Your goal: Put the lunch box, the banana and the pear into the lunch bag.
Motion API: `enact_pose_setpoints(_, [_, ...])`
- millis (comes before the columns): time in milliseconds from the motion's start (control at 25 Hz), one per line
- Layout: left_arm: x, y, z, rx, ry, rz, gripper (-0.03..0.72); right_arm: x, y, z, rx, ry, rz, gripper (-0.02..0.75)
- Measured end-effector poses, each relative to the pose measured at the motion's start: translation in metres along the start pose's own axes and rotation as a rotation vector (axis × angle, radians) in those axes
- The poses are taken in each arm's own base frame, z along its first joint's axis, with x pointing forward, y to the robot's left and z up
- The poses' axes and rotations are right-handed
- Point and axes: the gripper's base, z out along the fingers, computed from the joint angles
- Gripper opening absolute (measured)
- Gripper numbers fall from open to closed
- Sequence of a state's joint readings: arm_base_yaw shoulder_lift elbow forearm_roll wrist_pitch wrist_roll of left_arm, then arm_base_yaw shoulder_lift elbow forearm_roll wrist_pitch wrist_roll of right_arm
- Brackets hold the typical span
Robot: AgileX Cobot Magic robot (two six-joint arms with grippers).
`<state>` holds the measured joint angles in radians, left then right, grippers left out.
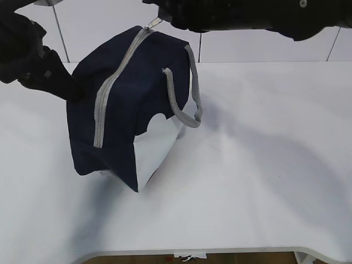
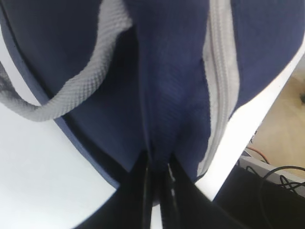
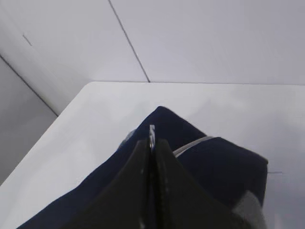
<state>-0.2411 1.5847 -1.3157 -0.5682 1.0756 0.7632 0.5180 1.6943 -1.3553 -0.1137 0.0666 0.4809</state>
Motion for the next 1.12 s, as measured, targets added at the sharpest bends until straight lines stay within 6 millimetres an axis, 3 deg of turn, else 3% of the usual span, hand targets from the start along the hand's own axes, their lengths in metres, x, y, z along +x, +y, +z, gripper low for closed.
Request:
enact_pose_setpoints(440, [0.003,-0.005,-0.006,0.003,0.025,0.022,-0.003,-0.016,-0.026,0.03,0.076,0.006,0.056,0.001])
enact_pose_setpoints(800, [0.006,-0.011,-0.018,-0.018,0.04,0.055,-0.003,-0.012,-0.038,0.069,0.126,0.078,0.07,0.001])
enact_pose_setpoints(1120, [0.007,-0.012,-0.019,-0.017,0.052,0.06,-0.003,-0.012,-0.038,0.074,0.136,0.124,0.146,0.001])
